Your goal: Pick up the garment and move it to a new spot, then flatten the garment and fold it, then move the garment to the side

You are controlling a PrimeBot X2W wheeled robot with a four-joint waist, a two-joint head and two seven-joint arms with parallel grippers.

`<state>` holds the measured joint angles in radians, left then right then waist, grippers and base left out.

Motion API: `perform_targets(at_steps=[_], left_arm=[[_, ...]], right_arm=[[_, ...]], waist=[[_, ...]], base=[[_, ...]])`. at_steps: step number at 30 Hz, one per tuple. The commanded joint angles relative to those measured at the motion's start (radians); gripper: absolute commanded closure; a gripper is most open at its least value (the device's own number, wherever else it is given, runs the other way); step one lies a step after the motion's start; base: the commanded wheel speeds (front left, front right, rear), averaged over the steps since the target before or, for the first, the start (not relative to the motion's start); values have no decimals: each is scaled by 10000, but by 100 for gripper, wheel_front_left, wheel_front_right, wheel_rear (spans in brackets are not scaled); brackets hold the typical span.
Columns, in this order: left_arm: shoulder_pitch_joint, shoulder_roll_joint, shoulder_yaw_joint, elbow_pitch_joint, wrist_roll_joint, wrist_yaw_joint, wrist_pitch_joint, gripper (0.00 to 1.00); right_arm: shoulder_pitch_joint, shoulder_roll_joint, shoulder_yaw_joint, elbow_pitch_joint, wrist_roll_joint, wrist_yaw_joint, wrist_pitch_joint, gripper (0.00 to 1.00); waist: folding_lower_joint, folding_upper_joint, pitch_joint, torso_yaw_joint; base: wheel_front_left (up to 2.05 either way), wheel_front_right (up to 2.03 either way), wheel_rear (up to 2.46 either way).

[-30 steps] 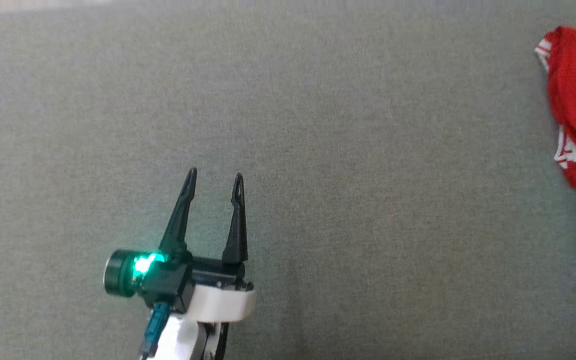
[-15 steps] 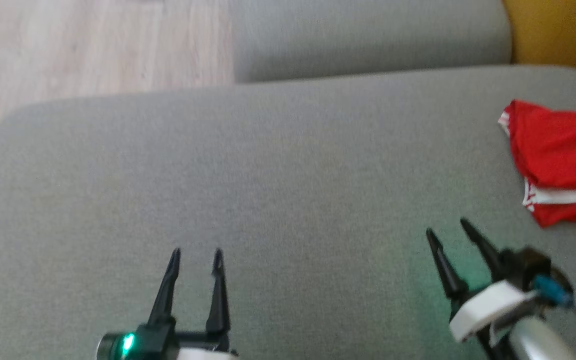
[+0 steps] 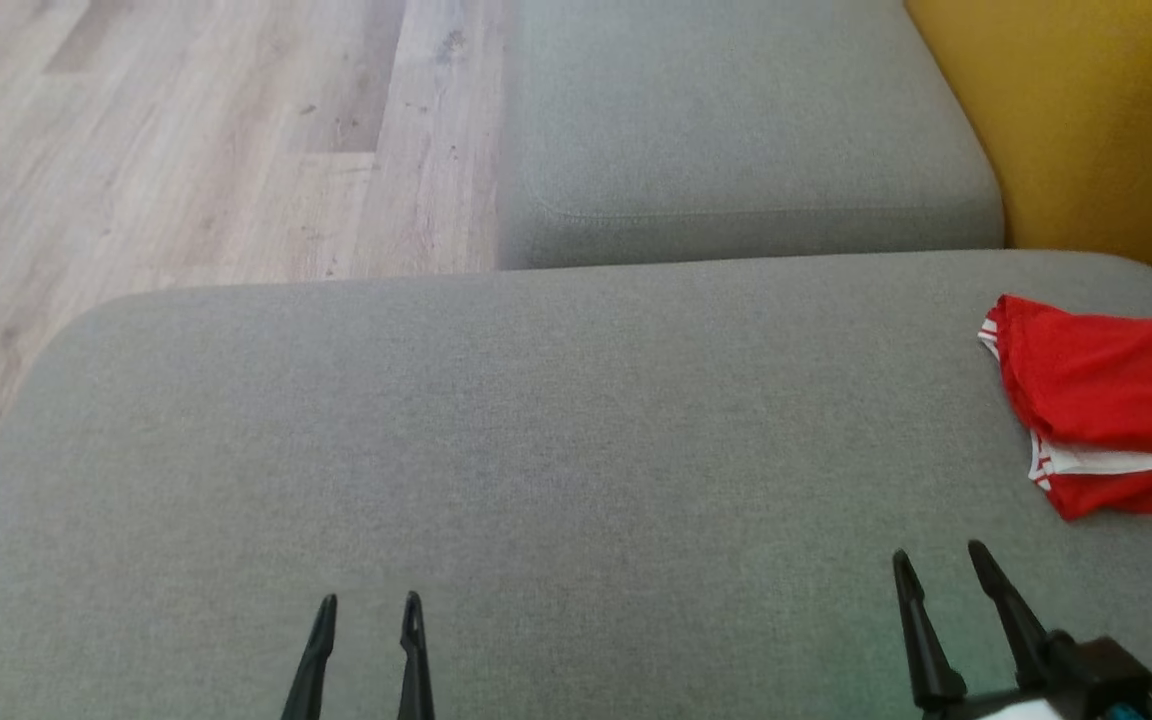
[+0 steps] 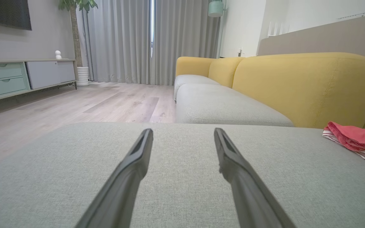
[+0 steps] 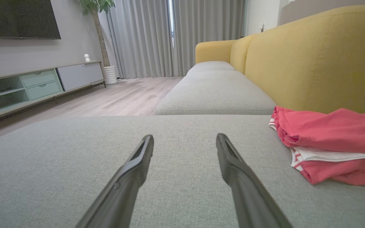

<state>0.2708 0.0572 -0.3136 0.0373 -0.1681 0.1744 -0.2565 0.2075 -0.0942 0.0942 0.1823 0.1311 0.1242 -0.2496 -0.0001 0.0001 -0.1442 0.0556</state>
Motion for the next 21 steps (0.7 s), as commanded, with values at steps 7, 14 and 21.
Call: perform_targets(at_steps=[7, 14, 21], left_arm=[[-282, -70, 595, -337, 182, -180, -53, 0], [-292, -70, 692, -277, 237, -253, -53, 0], [61, -4, 250, 274, 164, -249, 4, 100]], right_arm=[[174, 96, -34, -559, -141, 65, -121, 0], [227, 156, -28, -582, -306, 65, -121, 0], [552, 240, -198, 35, -248, -2, 6, 100]], waist=[[1, -1, -188, 97], [1, -1, -189, 97], [2, -1, -157, 72]], base=[[0, 0, 0], [0, 0, 0], [0, 0, 0]])
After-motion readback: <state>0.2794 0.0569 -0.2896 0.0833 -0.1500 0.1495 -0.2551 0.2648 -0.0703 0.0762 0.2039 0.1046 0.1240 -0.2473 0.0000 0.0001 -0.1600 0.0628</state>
